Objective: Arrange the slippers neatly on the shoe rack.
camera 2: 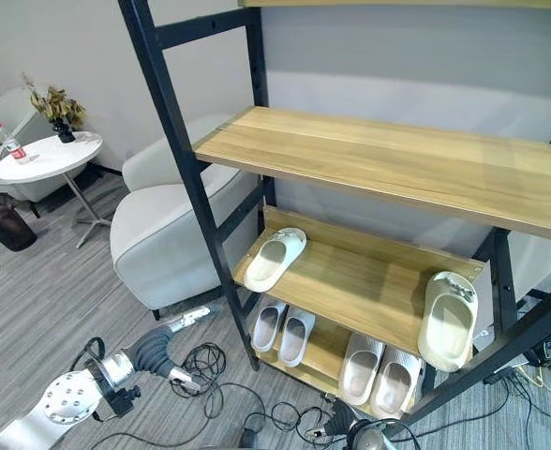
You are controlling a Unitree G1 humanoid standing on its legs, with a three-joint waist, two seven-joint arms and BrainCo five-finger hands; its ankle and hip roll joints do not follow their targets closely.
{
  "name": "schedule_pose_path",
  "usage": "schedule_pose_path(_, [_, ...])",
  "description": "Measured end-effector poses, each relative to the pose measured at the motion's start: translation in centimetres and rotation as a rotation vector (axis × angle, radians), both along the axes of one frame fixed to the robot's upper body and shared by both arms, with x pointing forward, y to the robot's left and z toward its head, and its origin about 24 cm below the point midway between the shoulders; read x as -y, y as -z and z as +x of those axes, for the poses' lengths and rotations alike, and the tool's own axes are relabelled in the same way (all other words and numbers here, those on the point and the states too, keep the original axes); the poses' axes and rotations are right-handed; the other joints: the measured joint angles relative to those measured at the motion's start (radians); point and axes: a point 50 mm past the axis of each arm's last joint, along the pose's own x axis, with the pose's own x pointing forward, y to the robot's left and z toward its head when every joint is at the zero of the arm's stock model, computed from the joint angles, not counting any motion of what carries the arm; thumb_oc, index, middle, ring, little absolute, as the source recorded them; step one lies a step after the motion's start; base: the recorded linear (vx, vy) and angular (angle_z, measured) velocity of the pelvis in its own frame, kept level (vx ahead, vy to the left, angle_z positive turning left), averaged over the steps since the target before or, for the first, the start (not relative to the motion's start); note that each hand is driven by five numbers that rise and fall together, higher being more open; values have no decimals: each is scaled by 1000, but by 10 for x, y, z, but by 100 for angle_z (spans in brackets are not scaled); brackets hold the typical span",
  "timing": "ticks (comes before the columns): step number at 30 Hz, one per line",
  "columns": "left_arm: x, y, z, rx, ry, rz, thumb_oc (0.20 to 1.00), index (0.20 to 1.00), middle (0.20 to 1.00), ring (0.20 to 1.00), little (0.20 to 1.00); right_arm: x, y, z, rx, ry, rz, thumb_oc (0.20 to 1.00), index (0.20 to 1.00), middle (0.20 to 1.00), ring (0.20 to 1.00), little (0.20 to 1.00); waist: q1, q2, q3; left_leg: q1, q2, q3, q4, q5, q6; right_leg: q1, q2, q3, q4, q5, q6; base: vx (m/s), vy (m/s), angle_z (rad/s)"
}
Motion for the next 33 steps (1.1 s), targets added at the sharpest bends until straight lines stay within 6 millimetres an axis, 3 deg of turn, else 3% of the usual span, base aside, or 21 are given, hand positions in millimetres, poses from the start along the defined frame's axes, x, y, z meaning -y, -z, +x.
schedule_pose_path(5, [25,12,11,-21,29,-61,1000,1000,1000,1000,1000,2,0,2,5,9,-18,1000,1000,1000,1000,1000,-31,8,-6,14,6,9,-20,4,0,6,8,13,-23,7,2,-13,-39,-5])
schedule_pose_path(10, [36,18,15,-43,39,-75,1000,1000,1000,1000,1000,3,2,-1,-10,21,-27,1000,1000,1000,1000,1000,-51,8,-7,17,19,29,-20,2,1,15,23,32,-56,27,-2,9,-23,-15])
schedule_pose_path(20, [40,28,14,-64,26,-63,1000,1000,1000,1000,1000,14,4,-6,-23,62,-68,1000,1000,1000,1000,1000,-84,26,-16,29,27,59,-25,-9,4,15,29,58,-65,35,-3,12,-9,-9])
schedule_pose_path(27, [35,37,15,-61,-11,-11,1000,1000,1000,1000,1000,25,4,-10,-32,101,-101,1000,1000,1000,1000,1000,-83,43,-27,31,27,81,-26,-14,4,17,30,80,-84,48,0,16,-2,-9])
schedule_pose_path(33, [47,45,23,-13,-23,45,1000,1000,1000,1000,1000,23,4,-10,-31,88,-106,1000,1000,1000,1000,1000,-87,53,-34,31,26,83,-26,-16,4,46,31,82,-146,78,4,12,-14,-1])
